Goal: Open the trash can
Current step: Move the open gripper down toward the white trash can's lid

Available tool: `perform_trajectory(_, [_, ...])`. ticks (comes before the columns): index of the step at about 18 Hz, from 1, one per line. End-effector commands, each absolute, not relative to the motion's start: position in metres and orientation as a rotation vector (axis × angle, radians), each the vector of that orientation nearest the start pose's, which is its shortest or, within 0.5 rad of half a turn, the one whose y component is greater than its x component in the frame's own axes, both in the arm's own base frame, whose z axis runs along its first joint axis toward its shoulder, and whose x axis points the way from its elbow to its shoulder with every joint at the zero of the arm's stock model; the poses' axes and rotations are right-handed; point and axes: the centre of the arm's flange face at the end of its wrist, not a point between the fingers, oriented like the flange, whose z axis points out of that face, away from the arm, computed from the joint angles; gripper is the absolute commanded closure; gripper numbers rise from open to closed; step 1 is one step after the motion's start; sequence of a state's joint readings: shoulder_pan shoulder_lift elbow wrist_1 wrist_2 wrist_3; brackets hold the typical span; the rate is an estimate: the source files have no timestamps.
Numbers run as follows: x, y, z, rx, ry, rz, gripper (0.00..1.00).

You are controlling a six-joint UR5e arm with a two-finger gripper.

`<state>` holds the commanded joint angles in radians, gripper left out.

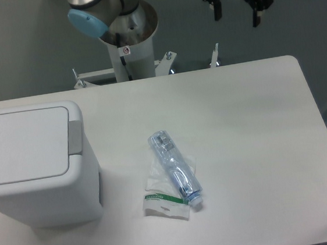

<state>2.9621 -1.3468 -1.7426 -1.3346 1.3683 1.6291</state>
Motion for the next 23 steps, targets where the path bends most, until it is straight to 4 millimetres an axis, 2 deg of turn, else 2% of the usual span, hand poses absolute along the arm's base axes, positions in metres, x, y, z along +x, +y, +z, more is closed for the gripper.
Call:
perform_trajectory(7, [-0.385,0.238,0.533,-2.818,0.379,0.418,0.00])
perform_trajectory(10, [-0.383,0.240,0.533,-2.812,0.194,0.388,0.00])
perform_trajectory(16, [-0.346,0.302,0.539,-2.700,-0.162,0.293,0.00])
perform_trajectory(20, [-0.328,0.341,0.527,-2.651,-0.375,0.149,0.00])
perform_trajectory(23, [-0.321,0.370,0.525,-2.544,-0.447,0.070,0.00])
